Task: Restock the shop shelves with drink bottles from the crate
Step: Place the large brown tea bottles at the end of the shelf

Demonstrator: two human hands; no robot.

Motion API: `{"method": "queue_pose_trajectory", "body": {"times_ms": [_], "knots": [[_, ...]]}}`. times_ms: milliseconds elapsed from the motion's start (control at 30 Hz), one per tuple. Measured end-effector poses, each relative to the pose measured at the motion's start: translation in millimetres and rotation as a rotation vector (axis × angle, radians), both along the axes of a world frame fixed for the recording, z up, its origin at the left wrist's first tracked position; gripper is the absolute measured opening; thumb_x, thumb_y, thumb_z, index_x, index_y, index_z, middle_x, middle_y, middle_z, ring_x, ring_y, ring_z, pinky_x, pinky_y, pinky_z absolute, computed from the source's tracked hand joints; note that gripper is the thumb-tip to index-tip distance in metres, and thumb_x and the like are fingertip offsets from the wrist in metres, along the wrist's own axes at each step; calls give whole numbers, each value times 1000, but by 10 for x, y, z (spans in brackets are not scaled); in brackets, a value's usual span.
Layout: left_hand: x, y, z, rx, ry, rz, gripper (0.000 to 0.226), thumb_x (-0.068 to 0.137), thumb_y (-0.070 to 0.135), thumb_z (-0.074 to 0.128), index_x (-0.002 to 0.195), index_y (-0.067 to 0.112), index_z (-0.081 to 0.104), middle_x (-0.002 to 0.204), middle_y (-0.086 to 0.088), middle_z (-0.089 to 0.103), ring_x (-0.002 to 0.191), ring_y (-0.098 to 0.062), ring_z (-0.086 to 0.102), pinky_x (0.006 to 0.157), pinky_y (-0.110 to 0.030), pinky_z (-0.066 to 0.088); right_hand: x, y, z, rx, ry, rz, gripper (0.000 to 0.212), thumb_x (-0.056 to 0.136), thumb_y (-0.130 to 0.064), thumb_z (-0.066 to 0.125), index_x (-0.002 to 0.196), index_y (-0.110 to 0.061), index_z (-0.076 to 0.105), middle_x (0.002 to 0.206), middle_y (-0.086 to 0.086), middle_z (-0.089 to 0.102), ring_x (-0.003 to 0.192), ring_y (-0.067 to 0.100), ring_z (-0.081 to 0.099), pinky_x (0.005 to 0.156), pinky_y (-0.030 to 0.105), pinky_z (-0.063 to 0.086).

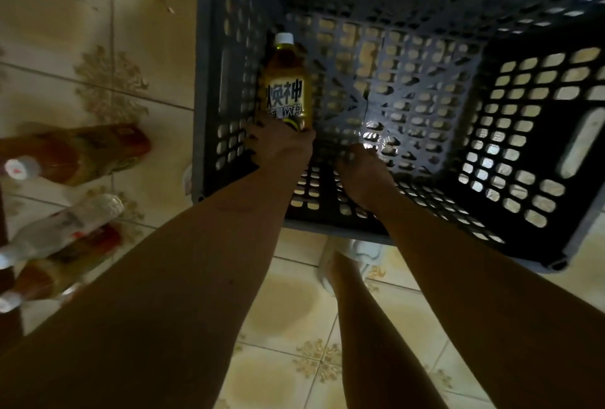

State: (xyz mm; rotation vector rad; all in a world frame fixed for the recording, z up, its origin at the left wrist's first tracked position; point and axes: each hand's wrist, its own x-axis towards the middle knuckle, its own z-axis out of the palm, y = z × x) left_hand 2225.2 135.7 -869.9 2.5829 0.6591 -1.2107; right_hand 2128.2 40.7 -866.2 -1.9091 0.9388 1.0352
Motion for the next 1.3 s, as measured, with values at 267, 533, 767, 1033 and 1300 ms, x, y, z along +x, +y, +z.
{"method": "queue_pose_trajectory", "body": {"times_ms": [267,533,767,1033,1300], "knots": [[11,-99,-242,-100,-75,216,130,67,44,88,156,16,-2,157,-20,18,143,-38,29,111,-52,34,-12,12,-67,31,-45,67,45,102,-36,41,139,-10,45,139,19,48,129,40,44,101,43,40],[74,50,-211,-153,-100,138,125,69,42,84,158,21,-1,157,-14,29,141,-36,34,113,-50,35,13,-26,14,13,-44,-12,45,103,-34,42,142,-11,42,138,20,47,125,38,48,91,36,38],[91,32,565,-184,-44,-96,119,68,54,81,156,25,6,150,-17,37,132,-40,43,105,-52,42,134,-1,647,66,-125,-187,47,101,-42,47,136,-12,52,136,18,53,123,35,51,100,42,44],[-101,-128,2251,-191,-67,-182,91,79,60,62,149,31,13,137,-12,47,124,-40,49,97,-59,46,286,-5,2063,429,25,-887,84,86,-71,55,153,-30,24,138,7,55,118,30,57,85,44,52],[-126,19,4651,-245,-197,-347,82,84,59,57,150,31,17,138,-13,48,124,-39,50,98,-52,47,190,299,4348,888,-130,-1250,77,76,-60,76,140,-28,49,131,11,65,114,34,67,89,55,54]]}}
